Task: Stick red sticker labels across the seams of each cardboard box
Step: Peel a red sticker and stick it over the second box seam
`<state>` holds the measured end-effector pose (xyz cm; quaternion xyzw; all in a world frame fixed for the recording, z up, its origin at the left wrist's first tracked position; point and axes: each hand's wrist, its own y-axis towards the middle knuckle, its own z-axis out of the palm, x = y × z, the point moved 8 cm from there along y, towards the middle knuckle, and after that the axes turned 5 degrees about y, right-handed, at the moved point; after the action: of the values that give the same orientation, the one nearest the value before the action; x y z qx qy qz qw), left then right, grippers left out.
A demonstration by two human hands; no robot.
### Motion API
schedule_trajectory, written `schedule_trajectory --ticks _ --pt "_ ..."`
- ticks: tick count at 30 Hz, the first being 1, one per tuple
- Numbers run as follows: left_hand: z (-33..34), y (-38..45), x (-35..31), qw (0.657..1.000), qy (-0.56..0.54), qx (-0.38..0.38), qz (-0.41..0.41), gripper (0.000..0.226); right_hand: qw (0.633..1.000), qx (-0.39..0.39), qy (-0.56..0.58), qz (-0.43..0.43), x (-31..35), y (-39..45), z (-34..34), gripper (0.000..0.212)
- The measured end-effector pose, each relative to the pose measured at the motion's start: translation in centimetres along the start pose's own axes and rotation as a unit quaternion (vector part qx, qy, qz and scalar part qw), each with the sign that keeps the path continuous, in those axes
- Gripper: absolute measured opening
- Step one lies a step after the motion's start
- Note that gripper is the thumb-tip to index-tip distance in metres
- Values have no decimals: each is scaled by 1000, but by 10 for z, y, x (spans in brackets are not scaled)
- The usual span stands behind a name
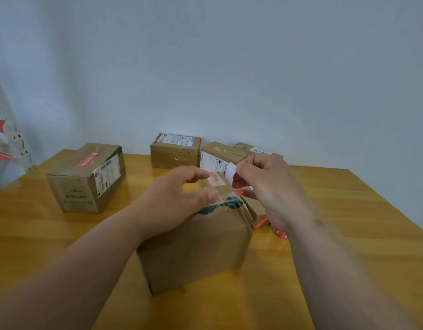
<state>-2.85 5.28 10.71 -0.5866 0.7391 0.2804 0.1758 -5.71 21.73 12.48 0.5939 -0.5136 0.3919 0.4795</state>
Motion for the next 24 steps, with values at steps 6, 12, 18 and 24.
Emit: schedule_trajectory --ticks 6,12,18,24 --pt "-30 -9 18 964 -238 -88 -81 36 994 23 -66 -86 25 -10 22 20" --pt "-21 -8 20 951 -287 -53 -104 32 959 68 -207 -183 34 -23 55 20" --pt "-18 -11 30 933 -332 -65 -125 16 935 114 -244 -229 32 -29 64 16" --pt "-19 -13 39 918 -357 -75 -154 14 987 7 -114 -116 16 -11 33 5"
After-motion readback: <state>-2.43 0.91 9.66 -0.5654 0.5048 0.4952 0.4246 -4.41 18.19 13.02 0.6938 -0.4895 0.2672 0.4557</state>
